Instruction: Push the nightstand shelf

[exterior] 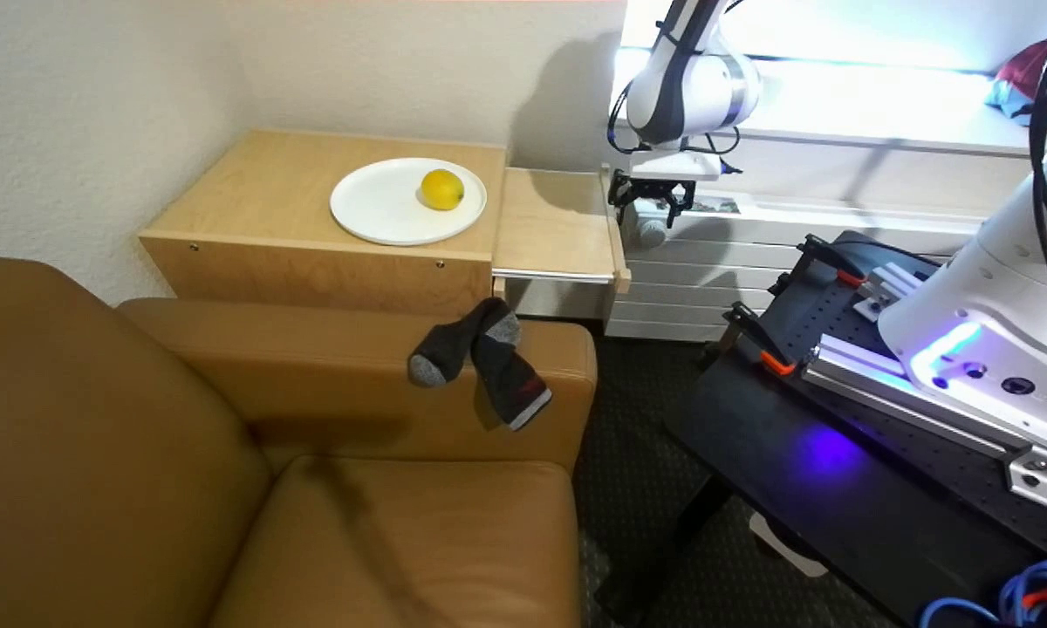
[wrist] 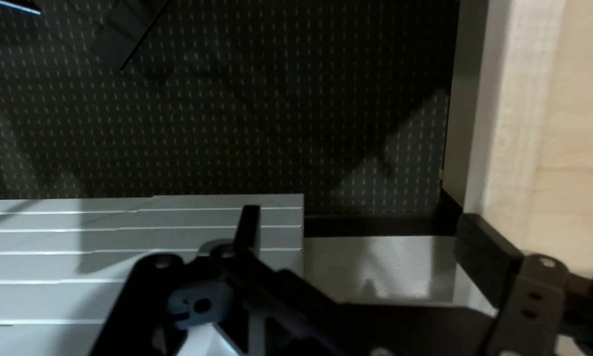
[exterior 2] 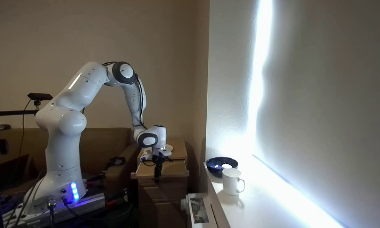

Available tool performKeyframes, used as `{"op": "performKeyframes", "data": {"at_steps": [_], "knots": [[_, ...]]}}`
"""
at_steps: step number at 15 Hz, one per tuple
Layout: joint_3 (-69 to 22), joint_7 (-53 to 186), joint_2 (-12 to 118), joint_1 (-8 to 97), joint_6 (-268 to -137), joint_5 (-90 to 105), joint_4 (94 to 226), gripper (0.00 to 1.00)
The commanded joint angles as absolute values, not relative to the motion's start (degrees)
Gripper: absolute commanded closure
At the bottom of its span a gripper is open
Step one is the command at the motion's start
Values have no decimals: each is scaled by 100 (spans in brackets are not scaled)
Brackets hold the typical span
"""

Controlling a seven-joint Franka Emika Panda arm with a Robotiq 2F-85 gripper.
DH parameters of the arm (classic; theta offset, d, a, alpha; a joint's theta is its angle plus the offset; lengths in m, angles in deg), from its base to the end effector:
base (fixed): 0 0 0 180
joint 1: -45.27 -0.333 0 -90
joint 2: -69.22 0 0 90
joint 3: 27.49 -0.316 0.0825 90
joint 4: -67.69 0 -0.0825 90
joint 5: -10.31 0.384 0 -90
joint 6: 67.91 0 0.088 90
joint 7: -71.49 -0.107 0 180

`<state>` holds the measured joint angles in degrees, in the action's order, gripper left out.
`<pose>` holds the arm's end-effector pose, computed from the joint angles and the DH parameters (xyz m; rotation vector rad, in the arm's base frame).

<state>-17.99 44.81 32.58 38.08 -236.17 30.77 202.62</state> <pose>0.4717 -0.0530 0.0637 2.8396 -1.2462 -0.0381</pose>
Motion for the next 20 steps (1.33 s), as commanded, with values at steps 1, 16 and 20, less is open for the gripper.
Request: {"op": "performKeyframes", "data": {"at_steps": [1, 16, 20], "knots": [[-2126, 4590, 3513, 4021, -22962, 2975, 20027, 0], [-2278, 4492, 3406, 4149, -22438, 2832, 20126, 0], [-2340, 4572, 3369, 4226, -22318, 2877, 20039, 0]]}}
